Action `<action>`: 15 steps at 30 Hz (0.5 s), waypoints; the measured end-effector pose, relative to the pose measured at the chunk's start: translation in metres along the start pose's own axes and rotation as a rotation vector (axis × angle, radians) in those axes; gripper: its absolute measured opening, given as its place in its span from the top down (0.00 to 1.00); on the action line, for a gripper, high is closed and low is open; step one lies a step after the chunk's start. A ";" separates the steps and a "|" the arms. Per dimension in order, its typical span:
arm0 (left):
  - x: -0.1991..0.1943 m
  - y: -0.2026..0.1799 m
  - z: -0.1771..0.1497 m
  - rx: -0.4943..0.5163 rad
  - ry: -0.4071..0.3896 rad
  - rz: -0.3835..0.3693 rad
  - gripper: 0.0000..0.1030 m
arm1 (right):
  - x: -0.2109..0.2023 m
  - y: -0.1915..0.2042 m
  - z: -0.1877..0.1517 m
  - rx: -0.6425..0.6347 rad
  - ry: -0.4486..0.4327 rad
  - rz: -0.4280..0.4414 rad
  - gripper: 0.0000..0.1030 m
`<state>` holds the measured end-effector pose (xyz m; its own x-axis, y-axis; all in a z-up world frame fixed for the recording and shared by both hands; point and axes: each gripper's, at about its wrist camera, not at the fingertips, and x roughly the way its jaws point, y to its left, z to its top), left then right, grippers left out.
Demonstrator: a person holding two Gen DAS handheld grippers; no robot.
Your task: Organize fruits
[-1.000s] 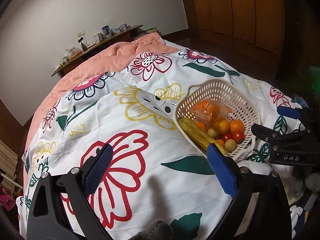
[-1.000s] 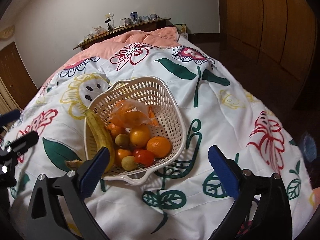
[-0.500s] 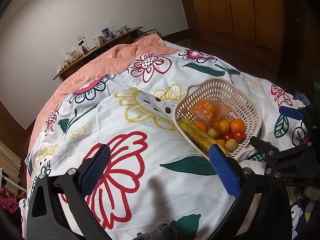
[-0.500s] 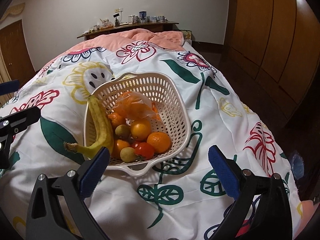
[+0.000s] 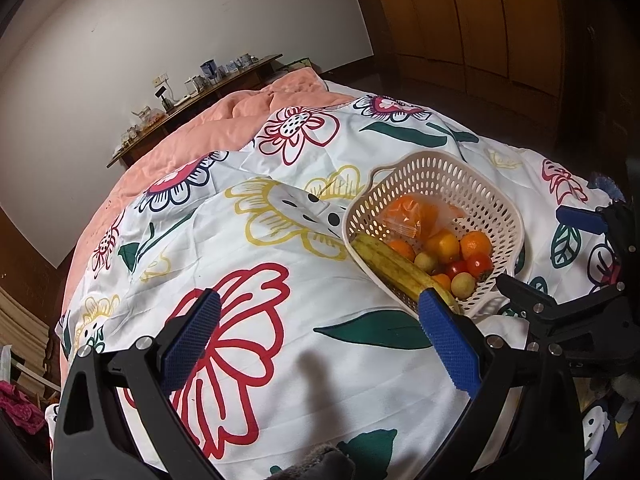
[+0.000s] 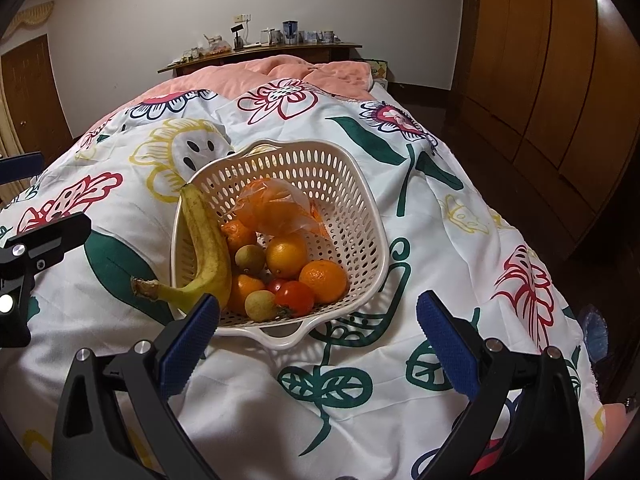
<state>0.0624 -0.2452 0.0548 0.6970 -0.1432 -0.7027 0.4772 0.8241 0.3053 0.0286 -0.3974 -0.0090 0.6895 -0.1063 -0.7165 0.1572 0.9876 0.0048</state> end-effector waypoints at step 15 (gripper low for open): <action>0.002 -0.005 -0.001 0.020 0.005 0.000 0.03 | 0.002 0.000 -0.001 0.002 0.005 0.001 0.05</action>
<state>0.0610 -0.2491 0.0511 0.6945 -0.1404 -0.7057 0.4879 0.8127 0.3185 0.0294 -0.3975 -0.0109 0.6864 -0.1050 -0.7196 0.1580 0.9874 0.0067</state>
